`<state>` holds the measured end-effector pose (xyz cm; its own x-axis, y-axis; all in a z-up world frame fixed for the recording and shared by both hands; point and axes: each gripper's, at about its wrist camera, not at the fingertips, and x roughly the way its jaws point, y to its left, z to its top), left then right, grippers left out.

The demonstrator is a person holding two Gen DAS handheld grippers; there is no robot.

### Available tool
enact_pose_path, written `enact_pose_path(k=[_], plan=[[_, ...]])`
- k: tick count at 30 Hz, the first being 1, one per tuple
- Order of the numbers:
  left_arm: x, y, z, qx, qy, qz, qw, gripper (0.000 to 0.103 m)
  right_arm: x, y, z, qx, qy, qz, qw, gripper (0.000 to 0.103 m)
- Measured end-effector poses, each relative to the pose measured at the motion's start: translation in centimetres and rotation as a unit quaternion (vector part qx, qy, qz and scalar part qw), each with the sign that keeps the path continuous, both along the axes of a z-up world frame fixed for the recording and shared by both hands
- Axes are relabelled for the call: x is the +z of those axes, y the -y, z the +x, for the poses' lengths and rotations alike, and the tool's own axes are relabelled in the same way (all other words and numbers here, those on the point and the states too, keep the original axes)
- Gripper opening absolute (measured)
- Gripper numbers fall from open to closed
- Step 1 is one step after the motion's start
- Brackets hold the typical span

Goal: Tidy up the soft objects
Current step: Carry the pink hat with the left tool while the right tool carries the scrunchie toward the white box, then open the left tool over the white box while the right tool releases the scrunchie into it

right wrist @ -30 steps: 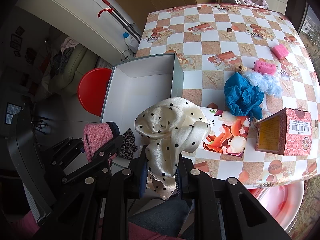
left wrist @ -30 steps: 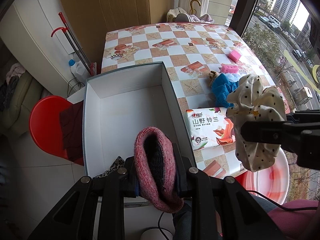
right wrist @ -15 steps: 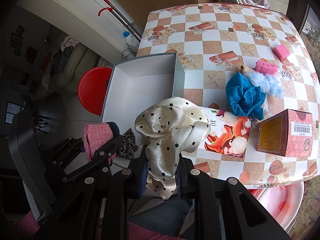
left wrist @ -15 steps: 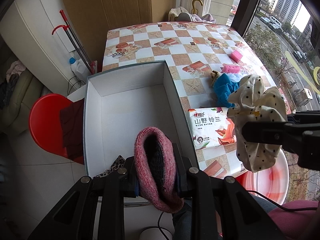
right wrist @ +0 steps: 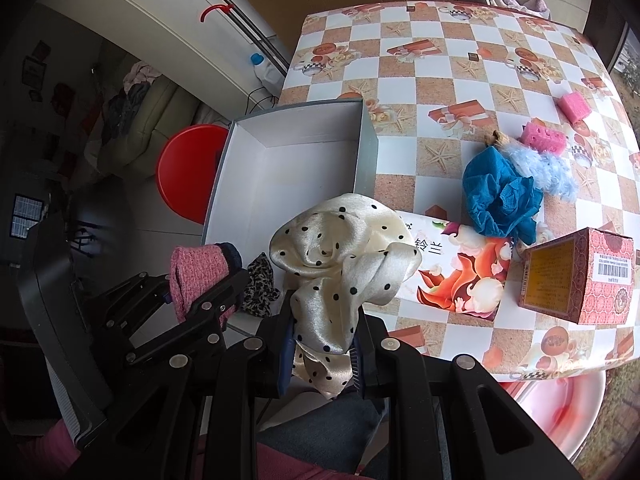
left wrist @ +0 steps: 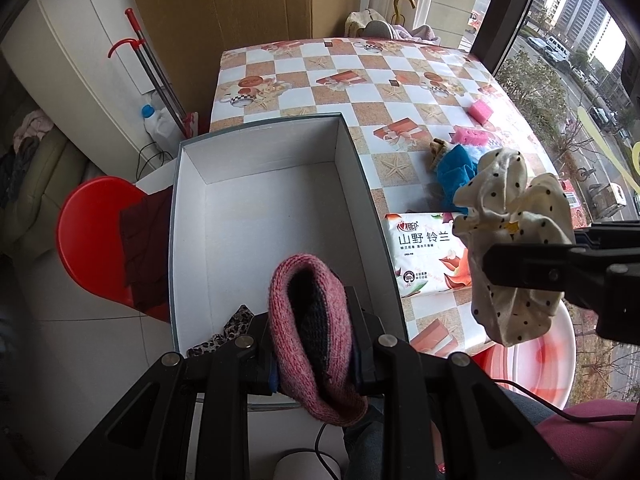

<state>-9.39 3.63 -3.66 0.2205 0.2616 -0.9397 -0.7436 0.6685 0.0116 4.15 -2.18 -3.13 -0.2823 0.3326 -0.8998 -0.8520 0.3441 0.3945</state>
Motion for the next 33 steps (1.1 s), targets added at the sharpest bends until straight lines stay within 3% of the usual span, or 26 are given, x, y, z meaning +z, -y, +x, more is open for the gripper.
enact_pose_path(k=[21,24,25,26,29,30,33], plan=[[-1.4,-4.1,-1.5,0.065,-0.016,-0.006,0.9977,0.031,-1.1,-6.8,-2.0,0.059,-0.012,-0.012,0.998,0.024],[-1.5,-4.4,-1.5,0.064,-0.015,-0.006,0.9978,0.041,-1.2,-7.9,-2.3,0.068,-0.016,-0.013,0.997,0.024],[-1.4,-4.3,-1.4,0.062,-0.018,0.001,0.9979,0.051,-1.2,-8.2,-2.4,0.070,-0.018,-0.013,0.997,0.024],[-1.3,-4.2,-1.3,0.060,-0.019,0.007,0.9980,0.063,-1.2,-8.5,-2.5,0.073,-0.021,-0.015,0.997,0.029],[-0.9,-4.2,-1.5,0.063,-0.008,0.016,0.9979,0.082,-1.0,-9.0,-2.5,0.069,-0.022,-0.017,0.997,0.059],[-0.7,-4.4,-1.7,0.067,0.000,0.018,0.9976,0.083,-1.0,-9.1,-2.4,0.067,-0.021,-0.016,0.997,0.067],[-0.2,-4.7,-2.3,0.079,0.030,0.018,0.9962,0.086,-0.7,-9.2,-1.8,0.059,-0.032,-0.011,0.998,0.078]])
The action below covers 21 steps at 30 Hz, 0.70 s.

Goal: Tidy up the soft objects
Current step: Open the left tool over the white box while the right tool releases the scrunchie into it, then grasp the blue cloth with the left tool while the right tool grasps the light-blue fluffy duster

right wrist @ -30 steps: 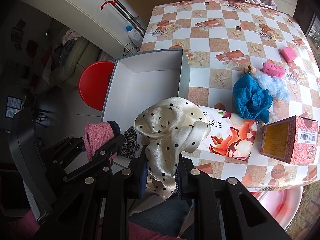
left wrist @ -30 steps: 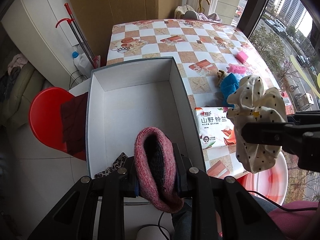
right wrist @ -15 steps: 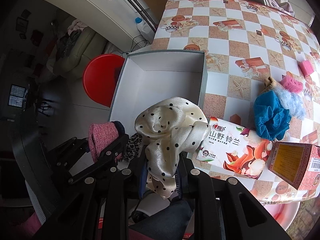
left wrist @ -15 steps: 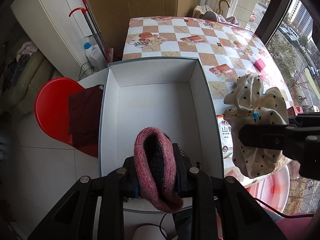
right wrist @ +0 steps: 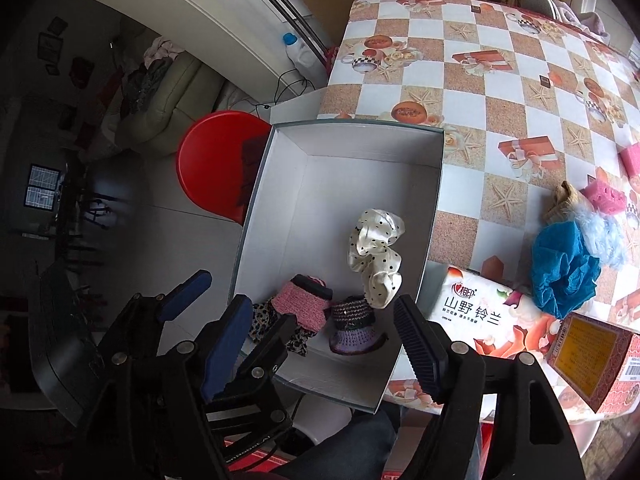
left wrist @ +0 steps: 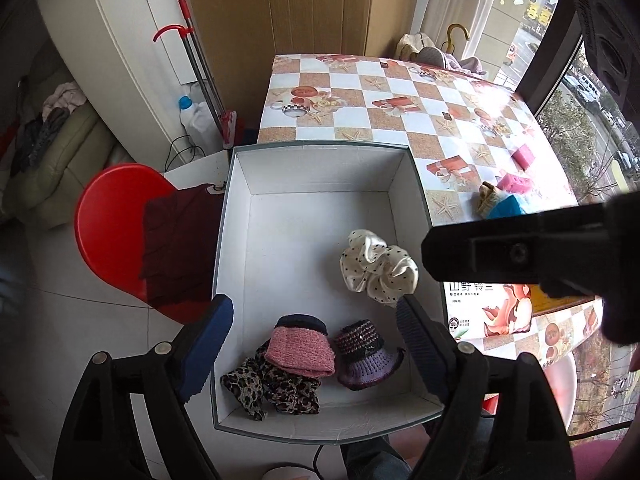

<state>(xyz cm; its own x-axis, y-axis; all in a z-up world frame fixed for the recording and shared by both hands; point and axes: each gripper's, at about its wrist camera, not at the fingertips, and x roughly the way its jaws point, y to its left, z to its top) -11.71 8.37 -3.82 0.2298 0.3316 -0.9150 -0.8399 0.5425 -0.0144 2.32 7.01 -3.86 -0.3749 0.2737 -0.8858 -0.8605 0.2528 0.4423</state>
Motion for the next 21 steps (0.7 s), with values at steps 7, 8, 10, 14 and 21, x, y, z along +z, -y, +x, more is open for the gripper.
enact_pose_path(k=[7,8,10,14,21], plan=[[2.0,-0.8,-1.0,0.025,0.074,0.000,0.9969,0.103,0.1,0.6,2.0,-0.021,-0.010,-0.014,1.000,0.103],[2.3,-1.1,-1.0,0.027,0.086,-0.007,0.9959,0.103,-0.1,0.8,2.5,-0.027,-0.011,-0.022,0.999,0.103],[2.7,-1.5,-1.0,0.033,0.105,-0.020,0.9938,0.103,-0.6,1.5,3.8,-0.043,-0.019,-0.039,0.998,0.103],[3.3,-2.5,-0.9,0.044,0.116,-0.038,0.9915,0.103,-1.6,3.9,7.6,-0.094,-0.051,-0.067,0.992,0.103],[4.1,-4.9,0.0,0.062,0.127,-0.077,0.9869,0.103,-0.4,9.6,16.2,-0.205,-0.073,-0.060,0.974,0.103]])
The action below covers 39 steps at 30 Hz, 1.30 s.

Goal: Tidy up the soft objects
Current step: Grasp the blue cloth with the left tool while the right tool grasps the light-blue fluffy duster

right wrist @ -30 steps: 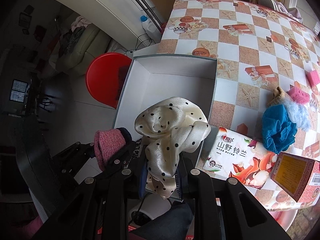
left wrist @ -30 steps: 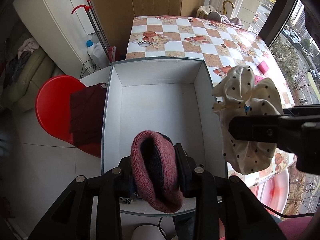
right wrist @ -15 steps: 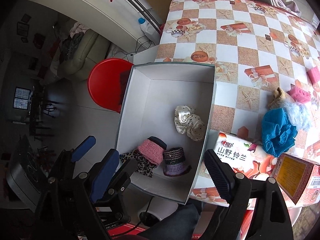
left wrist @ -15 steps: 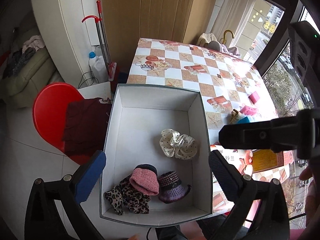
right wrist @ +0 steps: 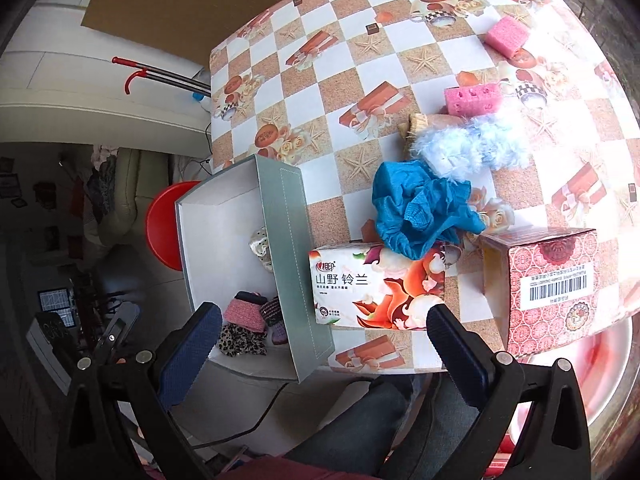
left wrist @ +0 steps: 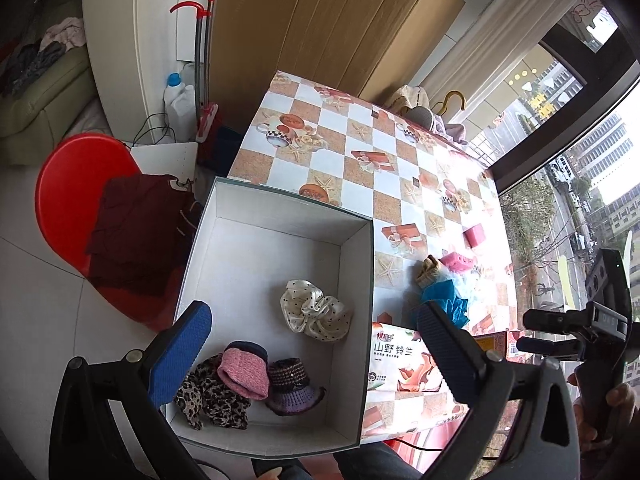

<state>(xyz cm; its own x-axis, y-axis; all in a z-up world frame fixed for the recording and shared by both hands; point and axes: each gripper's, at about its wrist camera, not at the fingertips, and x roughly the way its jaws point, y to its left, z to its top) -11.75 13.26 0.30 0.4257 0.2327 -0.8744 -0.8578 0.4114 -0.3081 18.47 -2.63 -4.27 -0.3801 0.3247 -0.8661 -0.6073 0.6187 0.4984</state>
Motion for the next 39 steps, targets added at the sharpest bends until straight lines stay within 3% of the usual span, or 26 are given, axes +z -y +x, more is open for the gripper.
enact_pose_path(k=[7,16,22,27,32,36,39], plan=[[-1.2,1.3,7.4,-0.092,-0.031,-0.017,0.9952,0.103,1.3,5.5,7.3,-0.093,0.016,-0.011,0.995,0.103],[-6.7,4.9,20.1,-0.231,-0.079,-0.065,0.9675,0.103,-1.7,8.1,12.4,-0.124,0.010,-0.056,0.991,0.103],[-11.4,5.2,25.5,-0.265,-0.111,-0.119,0.9504,0.103,-4.2,7.7,14.1,-0.109,-0.004,-0.076,0.991,0.103],[-14.9,4.9,27.5,-0.274,-0.141,-0.155,0.9387,0.103,-6.1,6.2,15.2,-0.089,-0.027,-0.080,0.992,0.103],[-16.6,4.7,27.9,-0.265,-0.158,-0.186,0.9328,0.102,-9.2,3.9,16.5,-0.082,-0.096,-0.070,0.990,0.103],[-17.5,4.8,28.5,-0.264,-0.174,-0.194,0.9287,0.089,-12.5,1.8,17.1,-0.084,-0.163,-0.078,0.980,0.103],[-18.3,4.9,28.7,-0.267,-0.190,-0.200,0.9233,0.060,-14.9,0.1,17.1,-0.090,-0.210,-0.089,0.970,0.103]])
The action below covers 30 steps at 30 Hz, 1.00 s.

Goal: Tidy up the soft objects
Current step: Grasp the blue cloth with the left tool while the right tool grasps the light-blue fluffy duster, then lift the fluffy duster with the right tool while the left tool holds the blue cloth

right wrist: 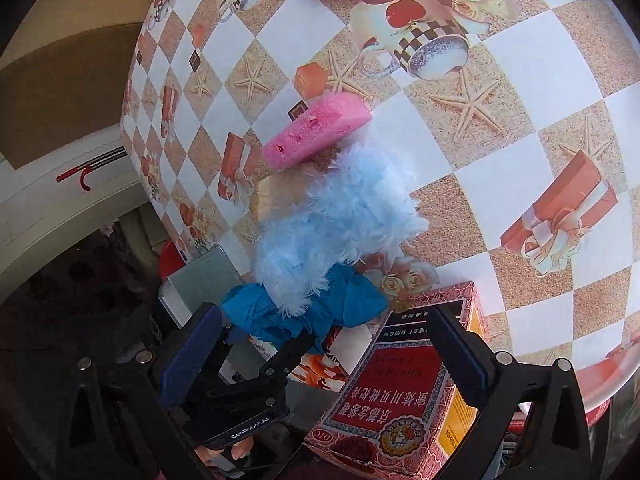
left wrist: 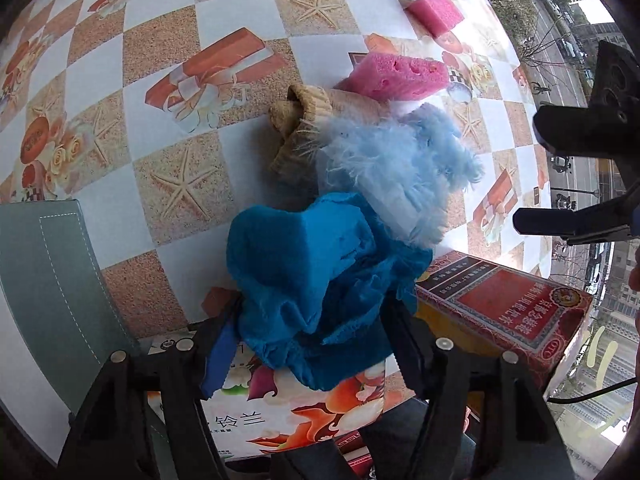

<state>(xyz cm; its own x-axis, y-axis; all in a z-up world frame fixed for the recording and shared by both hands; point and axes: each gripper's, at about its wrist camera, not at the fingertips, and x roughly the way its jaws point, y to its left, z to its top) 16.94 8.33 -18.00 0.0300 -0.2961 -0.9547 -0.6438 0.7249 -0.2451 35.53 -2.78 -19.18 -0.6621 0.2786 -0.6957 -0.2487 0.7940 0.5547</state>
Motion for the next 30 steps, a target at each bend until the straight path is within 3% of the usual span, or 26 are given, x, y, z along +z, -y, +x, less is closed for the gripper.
enact_pose_path(k=[2,7,10,11,12,15,17,20,22,25,30], plan=[[-0.2,-0.3,-0.3,0.010,-0.002,-0.009,0.9999,0.033,-1.5,-1.1,-0.2,-0.007,-0.025,-0.006,1.000,0.103],[1.4,-1.9,-1.7,0.052,0.021,0.023,0.9981,0.030,-5.4,-2.9,-0.9,-0.039,-0.105,-0.017,0.994,0.103],[2.7,-2.6,-2.4,0.063,0.029,0.053,0.9962,0.030,-6.4,-3.3,-1.1,-0.046,-0.114,-0.018,0.992,0.103],[3.2,-2.8,-2.5,0.064,0.031,0.064,0.9954,0.030,-6.5,-3.3,-1.0,-0.048,-0.112,-0.013,0.992,0.096],[3.7,-3.0,-2.6,0.065,0.033,0.074,0.9946,0.030,-6.4,-3.3,-0.9,-0.051,-0.111,-0.008,0.993,0.075],[4.9,-2.8,-2.6,0.059,0.038,0.102,0.9923,0.030,-6.6,-2.8,-0.6,-0.060,-0.118,-0.005,0.991,0.041],[5.5,-2.4,-2.5,0.050,0.035,0.121,0.9908,0.030,-6.6,-2.3,-0.2,-0.069,-0.118,-0.001,0.991,0.031],[6.6,-1.6,-2.3,0.042,0.037,0.144,0.9881,0.030,-5.3,-1.6,1.0,-0.072,-0.089,0.013,0.993,0.030],[7.1,-1.3,-2.2,0.039,0.039,0.157,0.9861,0.030,-3.9,-1.1,1.8,-0.064,-0.054,0.024,0.996,0.025],[7.8,-0.9,-2.2,0.038,0.043,0.165,0.9846,0.030,-1.6,0.1,3.3,-0.049,0.005,0.035,0.998,0.025],[8.1,-0.4,-2.4,0.039,0.047,0.168,0.9839,0.030,0.0,3.0,5.4,-0.008,0.117,-0.010,0.993,0.025]])
